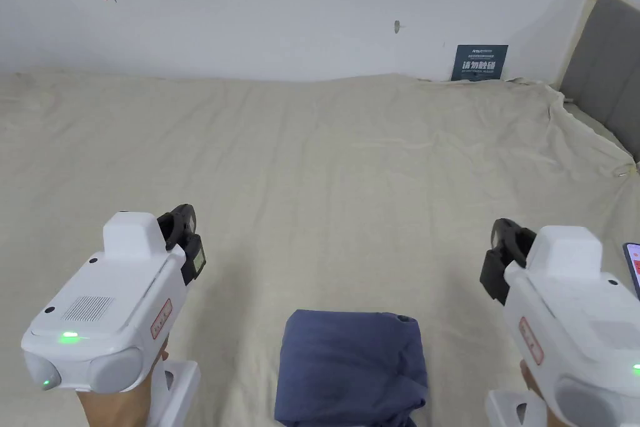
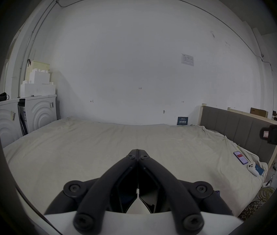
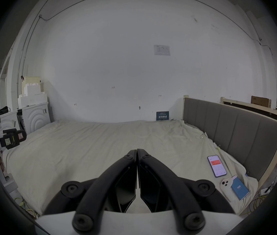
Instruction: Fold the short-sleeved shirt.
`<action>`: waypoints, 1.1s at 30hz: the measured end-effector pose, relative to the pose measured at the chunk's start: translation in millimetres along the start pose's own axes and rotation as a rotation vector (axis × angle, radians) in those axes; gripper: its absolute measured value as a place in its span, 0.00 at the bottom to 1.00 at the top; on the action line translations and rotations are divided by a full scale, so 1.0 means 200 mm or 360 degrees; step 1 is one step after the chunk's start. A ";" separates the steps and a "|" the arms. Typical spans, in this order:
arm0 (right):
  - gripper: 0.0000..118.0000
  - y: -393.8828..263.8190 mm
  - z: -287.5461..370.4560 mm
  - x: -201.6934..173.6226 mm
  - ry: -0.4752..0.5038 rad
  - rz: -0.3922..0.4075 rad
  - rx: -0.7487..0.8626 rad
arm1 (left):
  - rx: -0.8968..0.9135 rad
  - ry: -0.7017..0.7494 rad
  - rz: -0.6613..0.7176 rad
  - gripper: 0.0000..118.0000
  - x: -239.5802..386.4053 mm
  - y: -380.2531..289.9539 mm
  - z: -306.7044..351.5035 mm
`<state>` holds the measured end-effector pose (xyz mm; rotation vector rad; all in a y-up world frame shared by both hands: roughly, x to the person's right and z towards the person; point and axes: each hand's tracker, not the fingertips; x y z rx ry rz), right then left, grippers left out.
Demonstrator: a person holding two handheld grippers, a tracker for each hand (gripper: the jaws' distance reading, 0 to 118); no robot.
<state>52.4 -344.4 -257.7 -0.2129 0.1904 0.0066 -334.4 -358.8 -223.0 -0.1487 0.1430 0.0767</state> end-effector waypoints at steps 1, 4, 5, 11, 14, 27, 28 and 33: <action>0.00 -0.03 -0.02 -0.02 0.0016 -0.0005 -0.0026 | -0.0005 -0.0004 0.0005 0.00 0.00 -0.01 0.00; 0.00 -0.14 -0.11 -0.09 0.0079 -0.0016 -0.0120 | -0.0032 -0.0014 0.0013 0.00 0.00 -0.03 -0.01; 0.00 -0.18 -0.14 -0.12 0.0091 -0.0014 -0.0154 | -0.0040 -0.0013 0.0010 0.00 0.00 -0.04 -0.01; 0.00 -0.45 -0.27 -0.26 0.0168 -0.0012 -0.0321 | -0.0106 -0.0027 0.0045 0.00 -0.03 -0.11 -0.03; 0.00 -0.58 -0.32 -0.31 0.0182 0.0007 -0.0413 | -0.0144 -0.0033 0.0076 0.00 -0.04 -0.15 -0.04; 0.00 -0.95 -0.42 -0.39 0.0151 0.0072 -0.0615 | -0.0327 -0.0054 0.0166 0.00 -0.05 -0.36 -0.10; 0.00 -0.98 -0.42 -0.39 0.0151 0.0070 -0.0616 | -0.0345 -0.0061 0.0164 0.00 -0.04 -0.38 -0.10; 0.00 -0.97 -0.38 -0.40 0.0157 0.0025 -0.0545 | -0.0509 -0.0217 0.0245 0.00 -0.02 -0.45 -0.13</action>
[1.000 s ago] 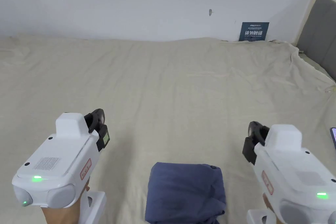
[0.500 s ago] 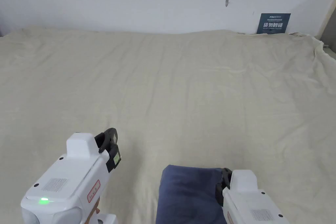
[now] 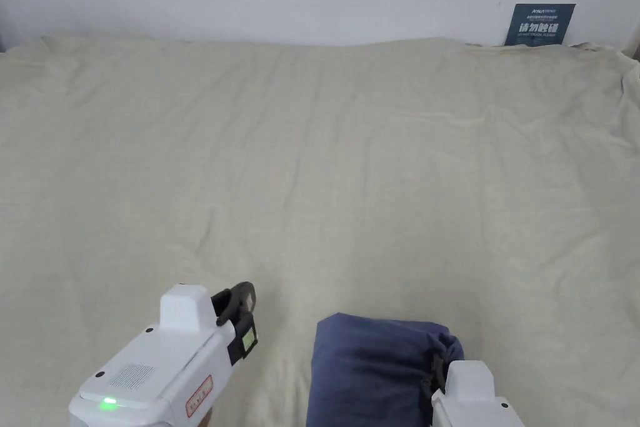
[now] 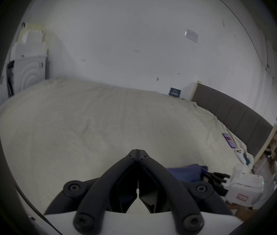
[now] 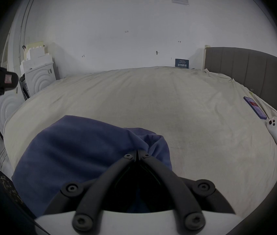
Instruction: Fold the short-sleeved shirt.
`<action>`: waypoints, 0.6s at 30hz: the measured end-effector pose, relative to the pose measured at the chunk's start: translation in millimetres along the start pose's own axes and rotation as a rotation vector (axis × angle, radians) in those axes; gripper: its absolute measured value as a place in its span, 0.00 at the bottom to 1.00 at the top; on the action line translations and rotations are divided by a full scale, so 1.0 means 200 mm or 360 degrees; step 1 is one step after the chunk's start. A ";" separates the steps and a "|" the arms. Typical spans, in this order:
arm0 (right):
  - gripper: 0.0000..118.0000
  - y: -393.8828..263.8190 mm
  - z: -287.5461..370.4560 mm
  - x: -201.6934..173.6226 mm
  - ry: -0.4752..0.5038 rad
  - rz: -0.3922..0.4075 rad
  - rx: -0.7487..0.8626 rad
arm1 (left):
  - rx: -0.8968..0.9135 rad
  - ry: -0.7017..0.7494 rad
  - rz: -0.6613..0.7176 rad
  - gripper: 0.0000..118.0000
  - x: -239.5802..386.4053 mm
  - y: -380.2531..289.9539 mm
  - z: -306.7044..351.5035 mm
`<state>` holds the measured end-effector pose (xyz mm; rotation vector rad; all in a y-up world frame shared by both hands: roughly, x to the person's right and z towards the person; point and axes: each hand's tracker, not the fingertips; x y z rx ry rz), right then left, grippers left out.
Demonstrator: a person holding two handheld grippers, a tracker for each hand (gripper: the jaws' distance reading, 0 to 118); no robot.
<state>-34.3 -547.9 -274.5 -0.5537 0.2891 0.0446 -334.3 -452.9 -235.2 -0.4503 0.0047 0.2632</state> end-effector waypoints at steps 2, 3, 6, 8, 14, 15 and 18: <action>0.00 0.00 0.00 0.00 0.0002 -0.0001 0.0002 | -0.0106 -0.0081 0.0066 0.03 0.00 -0.02 -0.04; 0.00 0.01 0.01 0.00 0.0005 -0.0004 0.0002 | -0.0167 -0.0127 0.0100 0.06 0.00 -0.04 -0.06; 0.00 0.04 0.03 -0.02 0.0012 -0.0011 -0.0002 | -0.0390 -0.0294 0.0286 0.32 -0.01 -0.06 -0.15; 0.00 0.03 0.02 0.01 0.0016 -0.0015 -0.0009 | -0.0550 -0.0405 0.0375 0.63 -0.01 -0.07 -0.21; 0.00 0.03 0.01 0.02 0.0022 -0.0034 -0.0026 | -0.0877 -0.0501 0.0354 0.82 0.02 -0.12 -0.39; 0.00 0.04 0.02 0.02 0.0023 -0.0036 -0.0029 | -0.0939 -0.0514 0.0359 0.82 0.02 -0.13 -0.42; 0.00 0.02 0.00 0.05 0.0028 -0.0033 -0.0032 | -0.1037 -0.0514 0.0429 0.79 0.01 -0.16 -0.50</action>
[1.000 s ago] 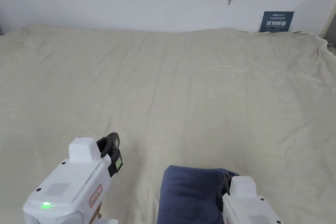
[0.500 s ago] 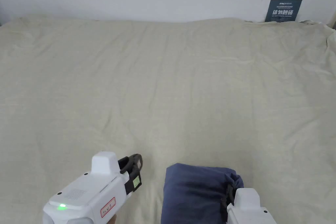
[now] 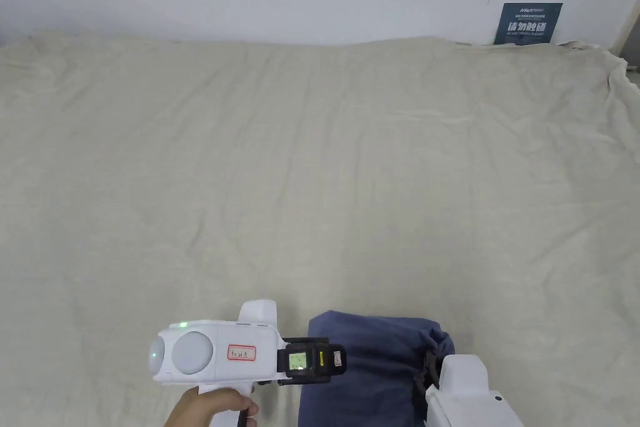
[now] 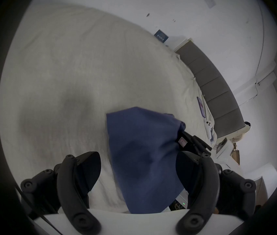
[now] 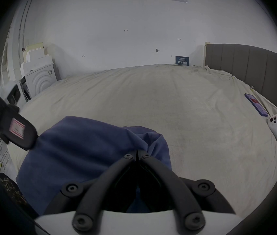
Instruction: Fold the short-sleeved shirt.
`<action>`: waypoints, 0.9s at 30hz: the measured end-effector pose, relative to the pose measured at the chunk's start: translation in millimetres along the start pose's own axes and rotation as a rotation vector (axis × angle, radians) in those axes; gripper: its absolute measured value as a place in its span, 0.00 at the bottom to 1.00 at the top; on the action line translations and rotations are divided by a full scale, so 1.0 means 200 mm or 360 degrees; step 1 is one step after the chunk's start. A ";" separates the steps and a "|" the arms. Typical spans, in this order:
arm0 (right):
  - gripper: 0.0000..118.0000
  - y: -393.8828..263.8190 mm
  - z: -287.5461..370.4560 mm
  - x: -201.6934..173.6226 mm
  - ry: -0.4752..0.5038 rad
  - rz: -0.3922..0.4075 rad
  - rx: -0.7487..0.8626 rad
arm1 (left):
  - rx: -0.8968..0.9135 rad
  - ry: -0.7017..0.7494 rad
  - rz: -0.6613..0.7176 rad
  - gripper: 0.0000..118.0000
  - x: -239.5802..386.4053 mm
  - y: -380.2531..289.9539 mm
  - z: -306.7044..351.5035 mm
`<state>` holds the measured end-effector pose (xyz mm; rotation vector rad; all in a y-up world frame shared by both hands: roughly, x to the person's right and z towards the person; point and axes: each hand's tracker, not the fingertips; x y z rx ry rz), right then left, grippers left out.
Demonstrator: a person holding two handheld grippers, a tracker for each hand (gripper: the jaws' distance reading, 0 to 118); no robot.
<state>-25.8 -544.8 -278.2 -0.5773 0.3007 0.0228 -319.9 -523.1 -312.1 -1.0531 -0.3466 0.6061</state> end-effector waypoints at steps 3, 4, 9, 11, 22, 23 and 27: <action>0.00 0.01 0.02 -0.01 0.0005 0.0006 -0.0001 | -0.0078 -0.0015 0.0078 0.49 -0.04 0.01 -0.06; 0.00 0.00 0.02 -0.01 0.0007 0.0006 -0.0001 | -0.0079 -0.0007 0.0061 0.45 -0.04 0.00 -0.07; 0.00 0.00 0.03 -0.01 0.0018 0.0010 -0.0005 | -0.0077 0.0003 0.0095 0.23 -0.05 -0.03 -0.10; 0.00 0.01 0.03 0.00 0.0023 0.0014 -0.0015 | -0.0073 0.0014 0.0085 0.20 -0.04 -0.03 -0.11; 0.00 0.37 0.36 0.05 0.0018 0.0030 0.0261 | 0.0118 -0.0004 -0.0100 0.11 0.07 0.06 0.15; 0.00 0.42 0.39 0.05 0.0020 0.0030 0.0301 | 0.0139 0.0035 -0.0137 0.11 0.06 0.08 0.18; 0.00 0.60 0.54 0.07 0.0016 0.0022 0.0434 | 0.0181 0.0132 -0.0143 0.11 -0.04 0.16 0.37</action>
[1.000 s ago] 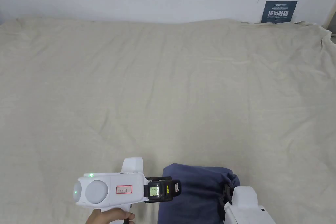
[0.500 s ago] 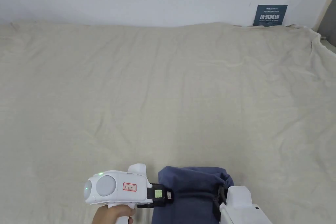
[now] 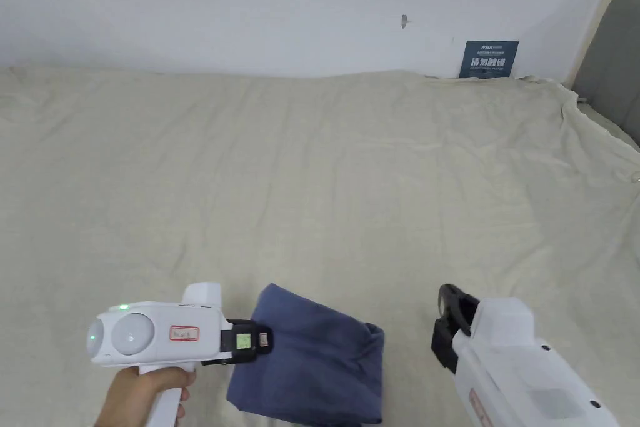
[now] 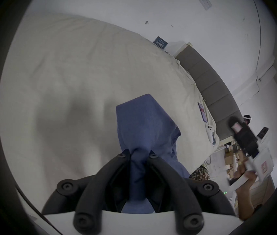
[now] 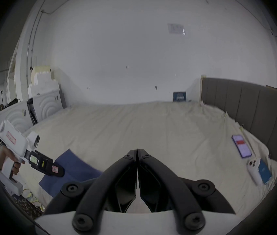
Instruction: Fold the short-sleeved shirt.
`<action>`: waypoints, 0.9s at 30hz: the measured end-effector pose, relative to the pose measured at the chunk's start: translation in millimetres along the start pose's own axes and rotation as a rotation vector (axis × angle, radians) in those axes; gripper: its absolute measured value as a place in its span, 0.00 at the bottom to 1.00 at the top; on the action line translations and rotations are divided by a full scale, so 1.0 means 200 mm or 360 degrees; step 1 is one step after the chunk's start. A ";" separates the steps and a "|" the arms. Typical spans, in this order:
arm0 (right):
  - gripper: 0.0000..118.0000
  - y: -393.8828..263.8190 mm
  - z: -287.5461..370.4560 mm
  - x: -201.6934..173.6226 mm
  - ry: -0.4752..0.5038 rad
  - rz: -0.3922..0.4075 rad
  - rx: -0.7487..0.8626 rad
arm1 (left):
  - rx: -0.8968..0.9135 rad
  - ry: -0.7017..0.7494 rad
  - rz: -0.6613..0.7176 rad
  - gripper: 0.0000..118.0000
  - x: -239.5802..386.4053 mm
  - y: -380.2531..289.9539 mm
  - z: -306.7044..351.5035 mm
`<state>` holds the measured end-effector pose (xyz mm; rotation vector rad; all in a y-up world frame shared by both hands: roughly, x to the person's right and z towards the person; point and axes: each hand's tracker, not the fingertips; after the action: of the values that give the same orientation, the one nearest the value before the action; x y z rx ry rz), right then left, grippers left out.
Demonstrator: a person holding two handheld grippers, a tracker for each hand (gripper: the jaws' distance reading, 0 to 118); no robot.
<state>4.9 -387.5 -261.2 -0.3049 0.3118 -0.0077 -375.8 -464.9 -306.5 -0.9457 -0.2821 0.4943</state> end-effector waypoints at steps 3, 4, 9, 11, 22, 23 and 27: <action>0.00 0.13 0.05 0.00 -0.0003 0.0019 0.0069 | 0.0027 0.0147 -0.0047 0.11 -0.14 0.07 0.14; 0.00 0.17 0.07 0.00 -0.0004 0.0026 0.0089 | 0.0034 0.0191 -0.0054 0.11 -0.19 0.09 0.20; 0.00 0.30 0.11 -0.01 -0.0007 0.0058 0.0154 | 0.0075 0.0462 -0.0048 0.11 -0.47 0.20 0.46; 0.00 0.33 0.10 -0.02 -0.0006 0.0064 0.0162 | 0.0095 0.0557 -0.0016 0.11 -0.59 0.23 0.56; 0.00 0.30 0.03 -0.07 0.0008 0.0076 0.0111 | 0.0048 0.1040 0.0110 0.11 -1.08 0.29 0.89; 0.00 0.29 0.05 -0.05 0.0006 0.0072 0.0105 | 0.0038 0.1061 0.0121 0.11 -1.10 0.29 0.88; 0.00 0.28 0.07 -0.04 -0.0004 0.0037 0.0073 | -0.0007 0.1104 0.0151 0.11 -1.14 0.28 0.78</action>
<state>-1.0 -330.0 -262.5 -0.2555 0.3126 0.0083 -655.0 -447.3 -269.5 -1.0805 0.3896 0.2273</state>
